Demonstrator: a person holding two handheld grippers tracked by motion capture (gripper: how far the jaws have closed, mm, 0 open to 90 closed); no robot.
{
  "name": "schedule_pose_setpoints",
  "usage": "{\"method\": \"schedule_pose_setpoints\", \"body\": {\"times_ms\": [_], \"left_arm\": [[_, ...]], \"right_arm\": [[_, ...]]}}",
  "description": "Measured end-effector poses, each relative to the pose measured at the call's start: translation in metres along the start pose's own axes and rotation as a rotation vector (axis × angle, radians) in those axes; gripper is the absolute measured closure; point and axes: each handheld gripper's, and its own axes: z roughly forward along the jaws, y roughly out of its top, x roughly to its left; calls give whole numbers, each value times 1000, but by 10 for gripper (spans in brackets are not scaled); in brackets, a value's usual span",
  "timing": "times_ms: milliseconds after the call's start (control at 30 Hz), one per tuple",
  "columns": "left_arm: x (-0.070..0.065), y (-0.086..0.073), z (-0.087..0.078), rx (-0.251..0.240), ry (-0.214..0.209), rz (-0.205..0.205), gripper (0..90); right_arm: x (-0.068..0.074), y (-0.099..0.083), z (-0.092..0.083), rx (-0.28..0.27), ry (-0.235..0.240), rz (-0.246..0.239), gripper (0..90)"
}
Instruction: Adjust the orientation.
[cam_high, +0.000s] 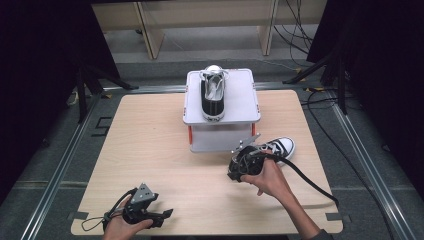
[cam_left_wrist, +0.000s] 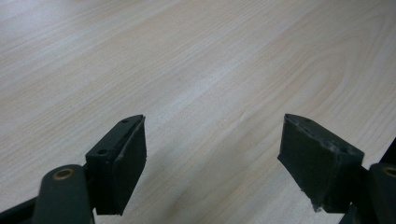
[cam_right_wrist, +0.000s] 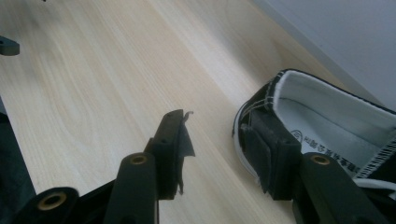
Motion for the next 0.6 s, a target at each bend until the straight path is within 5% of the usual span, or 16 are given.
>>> {"method": "schedule_pose_setpoints", "body": {"times_ms": [133, 333, 400, 600], "left_arm": [[-1, 0, 1, 2, -2, 2, 224], [-1, 0, 2, 6, -4, -9, 224], [-1, 0, 1, 15, -9, 13, 225], [-1, 0, 2, 9, -3, -7, 225]], "right_arm": [[-3, 2, 3, -26, -8, -27, 604], [-6, 4, -18, -81, -18, 47, 584], [-11, 4, -19, -104, -35, 17, 577], [-19, 12, 2, -66, -30, 28, 634]]}}
